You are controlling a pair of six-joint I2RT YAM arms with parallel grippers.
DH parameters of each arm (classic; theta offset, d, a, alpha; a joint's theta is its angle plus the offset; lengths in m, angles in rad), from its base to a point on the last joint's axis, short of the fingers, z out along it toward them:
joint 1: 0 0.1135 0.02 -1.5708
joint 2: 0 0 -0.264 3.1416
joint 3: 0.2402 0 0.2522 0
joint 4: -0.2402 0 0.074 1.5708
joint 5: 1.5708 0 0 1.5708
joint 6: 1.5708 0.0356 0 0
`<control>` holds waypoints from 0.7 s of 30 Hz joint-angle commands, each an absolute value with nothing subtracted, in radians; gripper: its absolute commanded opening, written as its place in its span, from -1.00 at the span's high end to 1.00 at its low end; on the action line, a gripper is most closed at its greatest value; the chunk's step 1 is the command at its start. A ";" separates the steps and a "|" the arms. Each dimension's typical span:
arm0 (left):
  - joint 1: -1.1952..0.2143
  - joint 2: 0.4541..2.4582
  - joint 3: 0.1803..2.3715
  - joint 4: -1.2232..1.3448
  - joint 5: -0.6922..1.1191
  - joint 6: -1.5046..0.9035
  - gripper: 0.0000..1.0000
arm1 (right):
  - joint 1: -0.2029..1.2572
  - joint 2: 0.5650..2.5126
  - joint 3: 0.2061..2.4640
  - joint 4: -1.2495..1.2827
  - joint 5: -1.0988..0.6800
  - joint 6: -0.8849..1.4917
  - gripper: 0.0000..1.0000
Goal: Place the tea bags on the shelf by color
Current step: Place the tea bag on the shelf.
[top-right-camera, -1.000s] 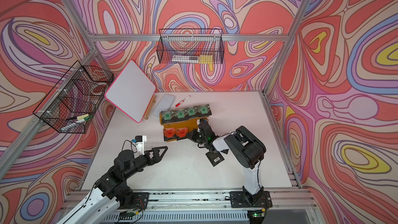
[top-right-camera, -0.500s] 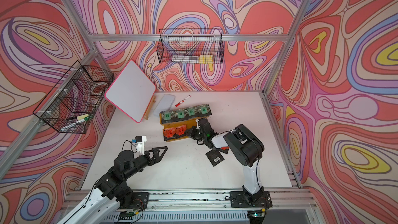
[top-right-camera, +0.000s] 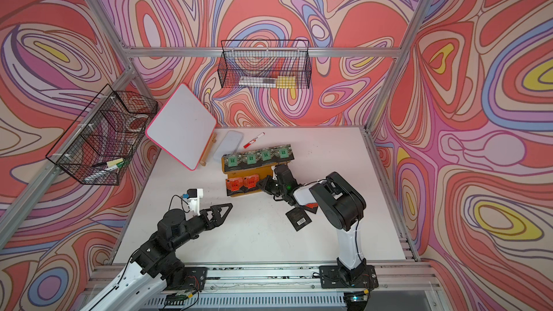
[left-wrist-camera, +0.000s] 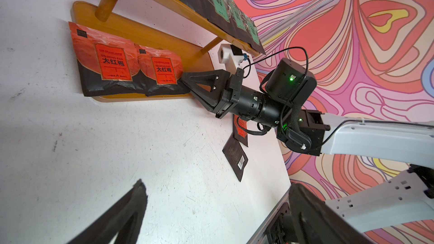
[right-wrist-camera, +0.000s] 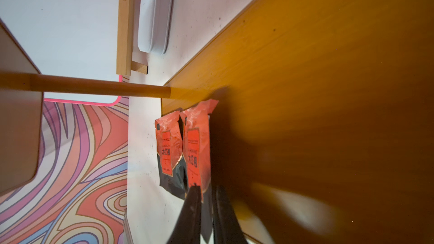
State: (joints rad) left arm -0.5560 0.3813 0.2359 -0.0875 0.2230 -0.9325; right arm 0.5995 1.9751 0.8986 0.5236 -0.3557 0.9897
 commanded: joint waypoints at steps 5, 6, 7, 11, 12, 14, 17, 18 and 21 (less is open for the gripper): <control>-0.557 0.368 0.217 -0.106 0.212 -0.934 -0.95 | 0.588 1.966 0.903 0.499 -0.327 0.979 0.57; -0.557 0.366 0.216 -0.106 0.213 -0.934 -0.95 | 0.588 1.964 0.902 0.498 -0.326 0.977 0.55; -0.557 0.365 0.216 -0.106 0.212 -0.936 -0.95 | 0.587 1.961 0.901 0.496 -0.324 0.976 0.53; -0.557 0.362 0.215 -0.106 0.212 -0.937 -0.95 | 0.583 1.947 0.895 0.483 -0.313 0.970 0.46; -0.557 0.363 0.216 -0.106 0.212 -0.937 -0.95 | 0.582 1.943 0.891 0.482 -0.311 0.969 0.44; -0.557 0.363 0.216 -0.106 0.212 -0.937 -0.96 | 0.580 1.931 0.882 0.480 -0.305 0.970 0.40; -0.557 0.364 0.219 -0.106 0.214 -0.935 -0.96 | 0.578 1.904 0.867 0.464 -0.293 0.965 0.35; -0.558 0.365 0.221 -0.106 0.215 -0.934 -0.96 | 0.578 1.895 0.860 0.458 -0.292 0.965 0.34; -0.557 0.376 0.225 -0.097 0.230 -0.933 -0.98 | 0.578 1.849 0.826 0.446 -0.280 0.965 0.30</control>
State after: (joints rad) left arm -0.5560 0.3740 0.2287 -0.0925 0.2214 -0.9390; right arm 0.5827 1.9018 0.8566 0.4732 -0.3061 0.9806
